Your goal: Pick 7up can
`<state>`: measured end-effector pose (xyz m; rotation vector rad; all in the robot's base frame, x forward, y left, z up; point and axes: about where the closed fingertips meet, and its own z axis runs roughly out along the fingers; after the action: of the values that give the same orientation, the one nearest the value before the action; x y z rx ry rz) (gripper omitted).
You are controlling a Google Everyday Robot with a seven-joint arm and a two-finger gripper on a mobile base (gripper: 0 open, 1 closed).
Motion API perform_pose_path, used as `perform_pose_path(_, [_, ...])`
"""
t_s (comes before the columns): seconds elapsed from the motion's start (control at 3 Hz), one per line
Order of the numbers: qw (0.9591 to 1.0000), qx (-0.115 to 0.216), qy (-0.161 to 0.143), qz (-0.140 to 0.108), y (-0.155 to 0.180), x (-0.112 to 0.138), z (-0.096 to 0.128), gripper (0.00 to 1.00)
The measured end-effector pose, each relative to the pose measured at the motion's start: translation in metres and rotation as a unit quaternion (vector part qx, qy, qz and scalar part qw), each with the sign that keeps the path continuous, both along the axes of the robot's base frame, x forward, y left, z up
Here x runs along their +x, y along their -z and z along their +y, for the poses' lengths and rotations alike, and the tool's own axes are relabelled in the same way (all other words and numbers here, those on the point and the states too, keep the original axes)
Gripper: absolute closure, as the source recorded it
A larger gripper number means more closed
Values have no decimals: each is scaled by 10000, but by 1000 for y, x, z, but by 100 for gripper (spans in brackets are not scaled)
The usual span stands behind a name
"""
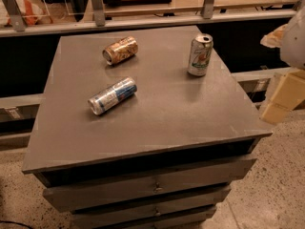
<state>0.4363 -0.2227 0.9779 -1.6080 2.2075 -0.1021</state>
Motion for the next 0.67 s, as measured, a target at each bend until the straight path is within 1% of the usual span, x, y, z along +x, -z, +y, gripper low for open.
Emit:
perform_pose_path(0.33, [9964,609,482,-342,17,-26,-21,0])
perform_pose_path(0.67, [9860,1168,941,-729,49,-60,-49,0])
